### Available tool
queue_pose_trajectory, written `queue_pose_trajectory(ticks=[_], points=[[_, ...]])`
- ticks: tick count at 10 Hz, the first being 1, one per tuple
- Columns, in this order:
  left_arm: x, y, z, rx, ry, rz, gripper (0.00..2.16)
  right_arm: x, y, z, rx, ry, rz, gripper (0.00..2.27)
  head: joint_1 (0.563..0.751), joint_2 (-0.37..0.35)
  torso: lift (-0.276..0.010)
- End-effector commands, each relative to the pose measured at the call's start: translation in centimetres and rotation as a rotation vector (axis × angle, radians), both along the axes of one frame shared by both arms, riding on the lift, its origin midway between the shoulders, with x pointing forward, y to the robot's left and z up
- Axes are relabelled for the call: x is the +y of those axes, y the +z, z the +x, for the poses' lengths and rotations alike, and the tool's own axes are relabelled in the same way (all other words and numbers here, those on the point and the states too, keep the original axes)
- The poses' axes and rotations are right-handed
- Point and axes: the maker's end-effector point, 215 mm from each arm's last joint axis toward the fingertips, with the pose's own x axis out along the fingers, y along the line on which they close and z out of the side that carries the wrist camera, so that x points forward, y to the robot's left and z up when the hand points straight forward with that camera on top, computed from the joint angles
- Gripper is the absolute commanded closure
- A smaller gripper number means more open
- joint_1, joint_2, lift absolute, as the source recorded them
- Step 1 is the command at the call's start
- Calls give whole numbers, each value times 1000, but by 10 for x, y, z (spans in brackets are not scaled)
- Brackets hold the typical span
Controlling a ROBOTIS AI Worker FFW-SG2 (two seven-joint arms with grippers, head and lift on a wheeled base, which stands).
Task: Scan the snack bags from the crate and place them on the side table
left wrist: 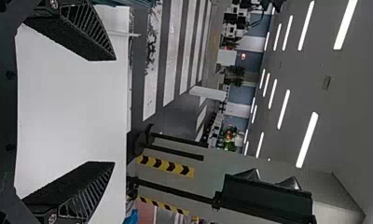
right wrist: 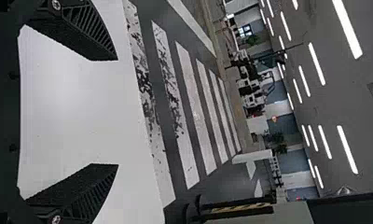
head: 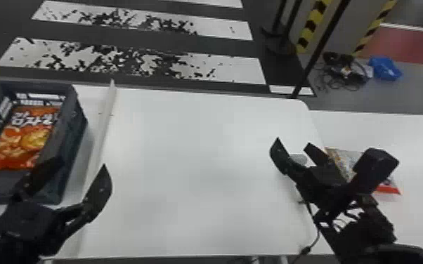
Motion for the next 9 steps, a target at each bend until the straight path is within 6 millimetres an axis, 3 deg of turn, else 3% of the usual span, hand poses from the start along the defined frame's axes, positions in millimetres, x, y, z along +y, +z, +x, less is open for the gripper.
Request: queue_pose_trajectory(ticks=[1,3,4,9], points=[[-1,0,0,-3,6,-4,70,30,3,-4,-60,19,-59,66,695,-111,-50],[3,5,2,-33,34,-4,70,54,-1,-14,-129,6,-96,73,695,-74,-50],[8,6,4,-40,64,-2,70,63,8,-21,-194,-20,-121,76,695,-52,-50],[16,15,9,-68,103,4,73,69,-4,-50,-235,-59,-106,76,695,6,-50]])
